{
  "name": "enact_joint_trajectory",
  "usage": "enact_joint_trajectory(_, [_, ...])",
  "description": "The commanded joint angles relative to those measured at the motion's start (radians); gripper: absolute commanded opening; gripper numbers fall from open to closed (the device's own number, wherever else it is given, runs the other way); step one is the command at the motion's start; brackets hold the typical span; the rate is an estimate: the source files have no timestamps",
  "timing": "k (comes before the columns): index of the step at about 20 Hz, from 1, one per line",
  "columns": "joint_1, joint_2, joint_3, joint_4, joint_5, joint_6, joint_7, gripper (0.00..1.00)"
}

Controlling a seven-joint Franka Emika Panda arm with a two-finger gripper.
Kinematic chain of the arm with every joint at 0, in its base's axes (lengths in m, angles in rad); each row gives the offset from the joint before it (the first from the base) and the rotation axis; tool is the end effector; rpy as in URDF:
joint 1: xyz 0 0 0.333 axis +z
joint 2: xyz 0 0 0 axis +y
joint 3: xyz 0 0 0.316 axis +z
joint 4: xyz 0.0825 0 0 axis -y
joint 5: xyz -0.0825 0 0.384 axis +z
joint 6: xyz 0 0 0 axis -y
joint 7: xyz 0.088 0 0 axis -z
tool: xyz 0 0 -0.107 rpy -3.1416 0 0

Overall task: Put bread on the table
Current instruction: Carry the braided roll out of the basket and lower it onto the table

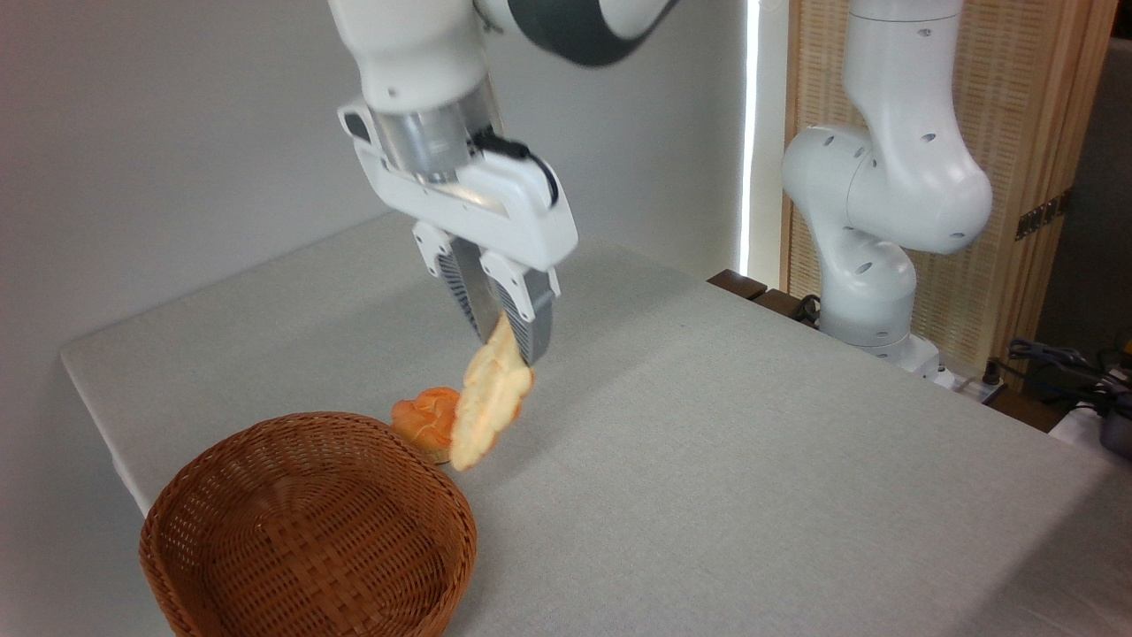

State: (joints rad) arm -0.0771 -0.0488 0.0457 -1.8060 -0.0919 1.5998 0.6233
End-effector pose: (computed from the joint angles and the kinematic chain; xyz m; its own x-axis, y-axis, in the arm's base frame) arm 0.5293 -0.0258 0.5435 0.7932 -0.6045 -0.0735 -0.5879 -0.7916 0.1666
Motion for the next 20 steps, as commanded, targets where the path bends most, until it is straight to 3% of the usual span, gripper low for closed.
enact_joint_trajectory(1, [-0.003,0.000,0.003,-0.039,-0.037,-0.012,0.013,0.62])
enact_joint_trajectory(2, [-0.004,0.009,0.002,-0.042,-0.037,-0.011,0.021,0.68])
enact_joint_trajectory(4, [-0.021,0.021,0.002,-0.044,-0.037,-0.005,0.029,1.00])
enact_joint_trajectory(12, [-0.075,0.047,0.000,-0.042,-0.038,0.097,0.030,1.00])
enact_joint_trajectory(20, [-0.078,0.050,0.000,-0.041,-0.046,0.123,0.029,1.00])
